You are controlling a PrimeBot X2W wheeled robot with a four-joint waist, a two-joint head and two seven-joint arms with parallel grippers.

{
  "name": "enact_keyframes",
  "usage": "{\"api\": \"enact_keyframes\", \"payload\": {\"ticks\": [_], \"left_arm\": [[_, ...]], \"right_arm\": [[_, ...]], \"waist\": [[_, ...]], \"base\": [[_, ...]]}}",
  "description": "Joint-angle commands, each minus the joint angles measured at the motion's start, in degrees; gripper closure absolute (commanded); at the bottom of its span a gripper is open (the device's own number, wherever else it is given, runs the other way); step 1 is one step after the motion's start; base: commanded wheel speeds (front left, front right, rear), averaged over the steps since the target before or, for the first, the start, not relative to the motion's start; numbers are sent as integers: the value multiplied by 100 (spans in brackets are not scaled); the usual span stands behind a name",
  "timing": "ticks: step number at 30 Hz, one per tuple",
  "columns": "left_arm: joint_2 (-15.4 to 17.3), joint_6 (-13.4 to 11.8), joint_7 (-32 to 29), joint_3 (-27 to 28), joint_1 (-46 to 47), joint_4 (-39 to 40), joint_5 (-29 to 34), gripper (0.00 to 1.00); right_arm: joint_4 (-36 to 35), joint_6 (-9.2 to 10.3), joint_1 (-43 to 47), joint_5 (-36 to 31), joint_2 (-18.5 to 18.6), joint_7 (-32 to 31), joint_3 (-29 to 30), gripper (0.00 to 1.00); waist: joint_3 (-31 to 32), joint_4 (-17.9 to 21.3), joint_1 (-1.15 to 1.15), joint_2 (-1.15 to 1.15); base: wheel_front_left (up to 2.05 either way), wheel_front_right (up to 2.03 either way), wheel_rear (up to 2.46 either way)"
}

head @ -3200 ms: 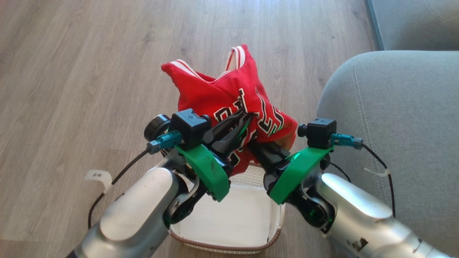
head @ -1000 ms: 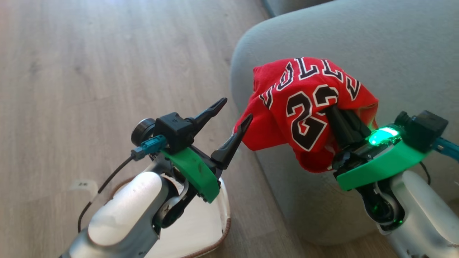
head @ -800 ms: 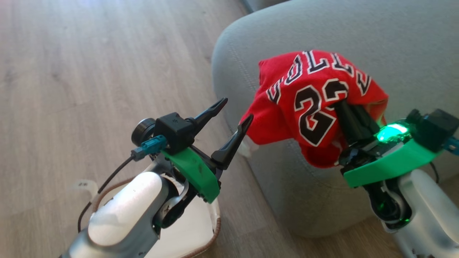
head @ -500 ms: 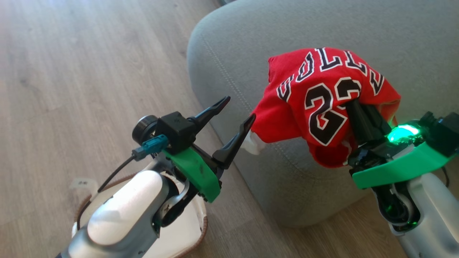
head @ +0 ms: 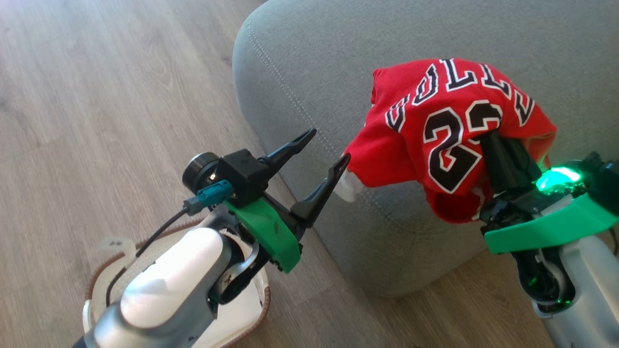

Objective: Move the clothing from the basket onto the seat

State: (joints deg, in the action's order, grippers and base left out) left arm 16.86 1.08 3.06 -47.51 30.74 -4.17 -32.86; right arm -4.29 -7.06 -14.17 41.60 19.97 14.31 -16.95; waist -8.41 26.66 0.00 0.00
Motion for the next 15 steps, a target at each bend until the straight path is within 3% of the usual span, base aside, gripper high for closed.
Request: {"api": "enact_keyframes", "payload": {"ticks": [1,15], "left_arm": [[130,31,0,217,384,172,73,0],[182,44,-157,180,695,277,145,0]], "right_arm": [[-266,-43,-69,-61,9,69,10,100],[161,-43,-919,-161,245,48,446,100]], "waist": [[-34,-24,0,0],[-625,-303,0,0]], "base": [[0,0,0],[0,0,0]]}}
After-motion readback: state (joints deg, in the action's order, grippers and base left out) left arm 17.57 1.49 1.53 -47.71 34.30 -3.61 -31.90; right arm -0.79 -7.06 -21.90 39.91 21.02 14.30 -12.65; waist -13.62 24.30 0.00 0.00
